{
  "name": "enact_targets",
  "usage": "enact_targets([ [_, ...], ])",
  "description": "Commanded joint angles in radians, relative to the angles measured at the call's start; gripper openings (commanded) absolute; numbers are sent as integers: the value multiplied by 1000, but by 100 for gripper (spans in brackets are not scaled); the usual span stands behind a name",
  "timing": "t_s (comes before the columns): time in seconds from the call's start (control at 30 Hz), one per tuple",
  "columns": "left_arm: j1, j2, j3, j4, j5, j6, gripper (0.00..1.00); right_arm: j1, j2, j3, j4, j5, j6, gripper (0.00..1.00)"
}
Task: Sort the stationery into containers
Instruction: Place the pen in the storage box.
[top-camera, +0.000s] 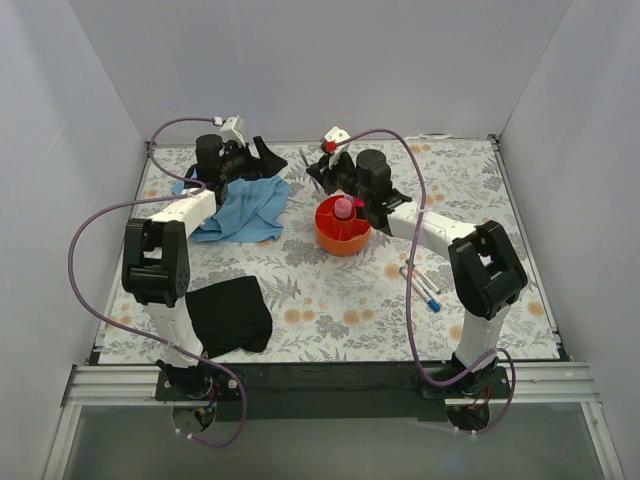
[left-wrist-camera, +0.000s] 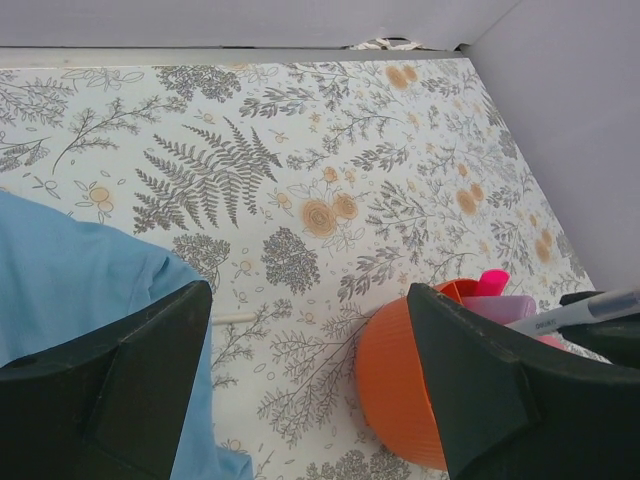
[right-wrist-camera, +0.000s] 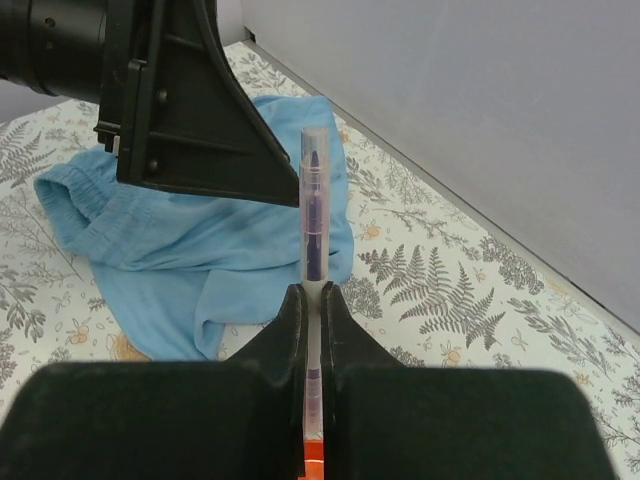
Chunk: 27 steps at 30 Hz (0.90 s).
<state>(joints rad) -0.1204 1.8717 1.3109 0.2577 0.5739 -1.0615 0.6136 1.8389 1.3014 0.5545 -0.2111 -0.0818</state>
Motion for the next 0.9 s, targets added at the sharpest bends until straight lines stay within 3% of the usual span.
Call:
enact_targets([
  [0.0, -22, 9, 40, 31, 24, -20, 80, 5, -15, -20, 21, 45, -35, 1],
  [0.77, -88, 136, 110, 71, 14, -35, 79, 3, 5, -51, -50, 32, -72, 1],
  [0.8, -91, 135, 111, 72, 12, -34, 79, 3, 5, -50, -56, 30, -73, 4],
  [0.83, -97, 133, 117, 74, 15, -31, 79, 3, 3, -50, -60, 29, -70, 16],
  [0.87, -101, 133, 119, 77, 15, -28, 79, 3, 0, -47, -74, 29, -69, 21],
])
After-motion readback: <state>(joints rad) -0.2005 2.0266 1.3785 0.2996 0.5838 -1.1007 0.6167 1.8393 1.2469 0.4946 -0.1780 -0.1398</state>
